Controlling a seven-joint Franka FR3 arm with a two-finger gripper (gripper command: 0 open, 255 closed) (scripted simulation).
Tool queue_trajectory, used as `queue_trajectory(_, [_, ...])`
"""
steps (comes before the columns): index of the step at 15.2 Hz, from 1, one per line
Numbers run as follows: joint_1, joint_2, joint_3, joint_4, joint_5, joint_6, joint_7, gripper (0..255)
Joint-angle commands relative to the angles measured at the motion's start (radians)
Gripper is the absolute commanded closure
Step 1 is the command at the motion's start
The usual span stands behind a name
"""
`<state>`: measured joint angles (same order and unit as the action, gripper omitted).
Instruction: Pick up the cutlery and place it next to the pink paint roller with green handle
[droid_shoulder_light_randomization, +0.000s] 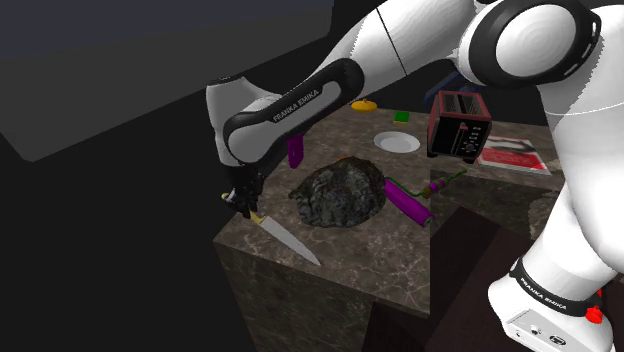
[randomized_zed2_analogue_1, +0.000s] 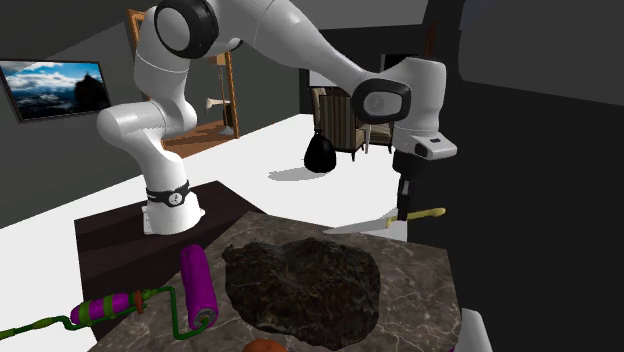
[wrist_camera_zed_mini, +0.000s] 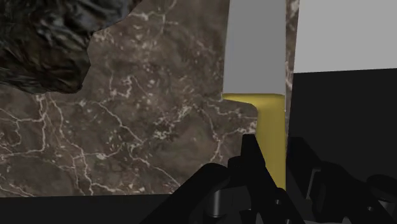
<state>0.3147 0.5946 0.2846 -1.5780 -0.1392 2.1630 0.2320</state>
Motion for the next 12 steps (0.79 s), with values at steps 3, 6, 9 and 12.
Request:
queue_trajectory(3, [-0.002, -0.026, 0.005, 0.017, 0.008, -0.042, -0.003, 255])
queue_trajectory(6, [-0.003, -0.038, 0.008, 0.026, 0.011, -0.064, -0.004, 255])
queue_trajectory(9, [-0.044, -0.161, 0.019, -0.167, 0.038, 0.009, -0.025, 255])
queue_trajectory(12, [-0.08, -0.275, 0.029, -0.337, 0.071, 0.068, -0.055, 255])
